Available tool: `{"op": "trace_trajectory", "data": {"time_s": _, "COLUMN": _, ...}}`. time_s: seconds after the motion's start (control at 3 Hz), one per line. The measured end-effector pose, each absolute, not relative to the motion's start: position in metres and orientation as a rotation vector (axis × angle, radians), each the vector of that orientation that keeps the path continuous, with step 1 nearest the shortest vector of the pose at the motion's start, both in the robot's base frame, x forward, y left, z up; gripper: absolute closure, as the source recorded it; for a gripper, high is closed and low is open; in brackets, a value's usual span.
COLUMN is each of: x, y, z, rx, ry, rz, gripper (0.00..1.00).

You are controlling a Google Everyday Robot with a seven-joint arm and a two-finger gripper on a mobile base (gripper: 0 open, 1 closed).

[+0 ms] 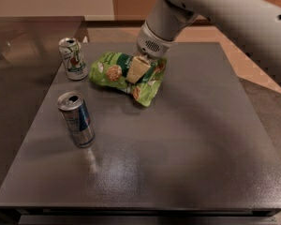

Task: Move green rice chip bag near 7up can

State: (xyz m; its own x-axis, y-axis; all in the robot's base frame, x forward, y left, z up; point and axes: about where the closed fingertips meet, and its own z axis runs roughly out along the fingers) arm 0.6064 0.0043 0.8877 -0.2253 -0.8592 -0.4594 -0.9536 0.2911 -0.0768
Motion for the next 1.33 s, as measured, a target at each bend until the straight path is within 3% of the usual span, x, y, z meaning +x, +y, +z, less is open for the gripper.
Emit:
{"op": "trace_trajectory", "data": {"time_s": 0.33, "x": 0.611, "y": 0.022, "z": 0.885, "rx": -1.694, "ry": 2.103, "rz": 0.307, "gripper": 0.82}}
{"op": "trace_trajectory", "data": {"time_s": 1.33, "x": 0.624, "y": 0.041, "z": 0.876, "rx": -1.762, "ry": 2.055, "rz": 0.341, "gripper": 0.13}}
